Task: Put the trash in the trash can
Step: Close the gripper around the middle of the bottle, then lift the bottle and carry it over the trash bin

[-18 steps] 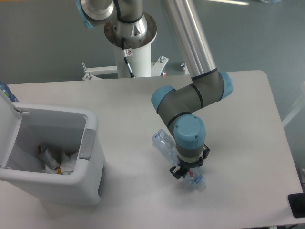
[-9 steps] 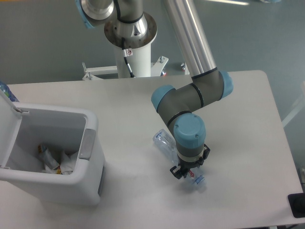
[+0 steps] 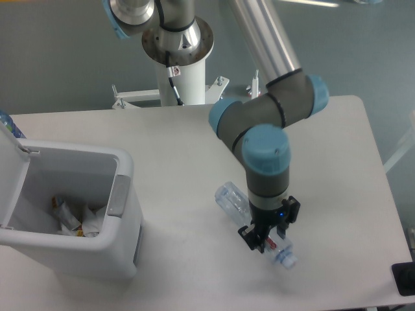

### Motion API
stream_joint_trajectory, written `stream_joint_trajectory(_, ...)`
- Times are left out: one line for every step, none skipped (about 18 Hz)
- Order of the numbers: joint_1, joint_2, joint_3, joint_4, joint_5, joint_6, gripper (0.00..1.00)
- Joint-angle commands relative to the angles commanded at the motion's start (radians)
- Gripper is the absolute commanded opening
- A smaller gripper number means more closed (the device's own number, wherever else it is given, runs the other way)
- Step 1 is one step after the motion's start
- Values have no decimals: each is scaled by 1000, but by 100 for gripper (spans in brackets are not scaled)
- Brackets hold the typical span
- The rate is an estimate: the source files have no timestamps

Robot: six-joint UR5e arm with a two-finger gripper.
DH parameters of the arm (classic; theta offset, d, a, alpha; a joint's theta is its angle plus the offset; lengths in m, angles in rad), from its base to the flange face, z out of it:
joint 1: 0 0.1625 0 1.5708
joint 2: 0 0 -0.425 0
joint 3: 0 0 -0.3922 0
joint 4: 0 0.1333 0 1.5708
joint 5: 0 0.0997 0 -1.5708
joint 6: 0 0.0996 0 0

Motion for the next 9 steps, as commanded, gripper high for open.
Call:
stream_joint_trajectory(2, 17, 25, 0, -38, -2, 61)
stream_joint_trajectory(2, 34, 43, 2, -74, 0, 61)
stream_joint_trajectory(0, 54, 57, 9, -101, 0, 61)
stream_joint_trajectory(0, 77, 63, 23, -124, 0, 61)
stream_joint_trajectory(-3, 101, 65, 38, -143, 0, 61)
stream_joint_trajectory(-6, 126, 65, 51, -163, 0, 61)
stream_joint_trajectory(-8, 149, 65, 58, -183, 0, 61)
stream_joint_trajectory(-11, 172, 65, 69, -204, 0, 61)
stream_joint_trajectory(-12, 190, 65, 83, -226, 0, 61)
